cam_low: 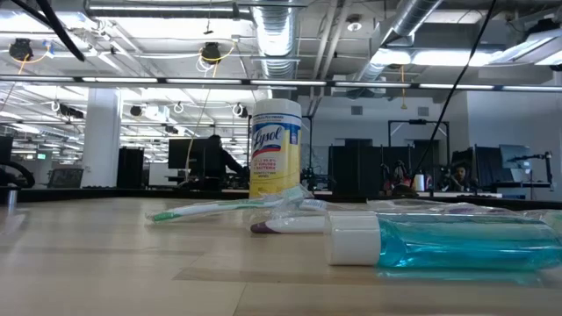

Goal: Pick & Place toothbrushing station
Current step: Put the top green toothbrush into the transparent organizer, then put the top purple toothbrush into the transparent organizer

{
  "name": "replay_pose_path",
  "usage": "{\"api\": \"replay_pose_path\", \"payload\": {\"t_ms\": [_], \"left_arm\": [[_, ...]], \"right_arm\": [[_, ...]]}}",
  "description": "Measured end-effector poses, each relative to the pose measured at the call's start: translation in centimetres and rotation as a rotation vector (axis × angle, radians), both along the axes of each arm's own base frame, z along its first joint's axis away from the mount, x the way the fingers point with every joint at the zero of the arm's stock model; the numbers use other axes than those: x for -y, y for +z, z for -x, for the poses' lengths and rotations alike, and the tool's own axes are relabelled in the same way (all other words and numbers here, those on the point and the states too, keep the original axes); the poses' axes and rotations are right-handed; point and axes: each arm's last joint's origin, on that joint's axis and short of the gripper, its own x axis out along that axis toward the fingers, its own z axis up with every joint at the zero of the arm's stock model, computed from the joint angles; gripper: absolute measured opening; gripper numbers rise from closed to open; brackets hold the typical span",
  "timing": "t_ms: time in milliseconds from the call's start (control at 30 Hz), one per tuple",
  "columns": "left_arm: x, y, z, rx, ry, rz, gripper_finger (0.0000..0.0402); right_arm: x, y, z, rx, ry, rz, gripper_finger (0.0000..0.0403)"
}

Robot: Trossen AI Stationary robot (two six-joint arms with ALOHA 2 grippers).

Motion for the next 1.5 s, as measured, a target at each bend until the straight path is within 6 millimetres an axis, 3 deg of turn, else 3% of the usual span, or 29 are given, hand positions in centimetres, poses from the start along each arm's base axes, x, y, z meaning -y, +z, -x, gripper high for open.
{"api": "replay_pose_path", "payload": {"t_ms": [500,867,1200,1500], "left_arm": [[0.4,0.5,0.5,0.034,-0.032,0.034,0.0153],[0.5,1.3,0.5,0.138,-0.030,0.046,0.0160],[-1.2,1.3,-1.4,0.185,0.314,-0.027,0.0144],[-4.1,1.3,-4.2,0.182,0.515,-0.044,0.0133]], "right_arm": [[0.0,0.0,0.0,-0.002,-0.005,-0.017,0.0102],[0.0,0.0,0.0,-0.006,-0.005,-0.016,0.0102],[0.6,-1.4,0.5,-0.156,-0.029,-0.020,0.0102],[1.7,-3.7,1.9,-0.455,-0.137,-0.116,0.0102]]}}
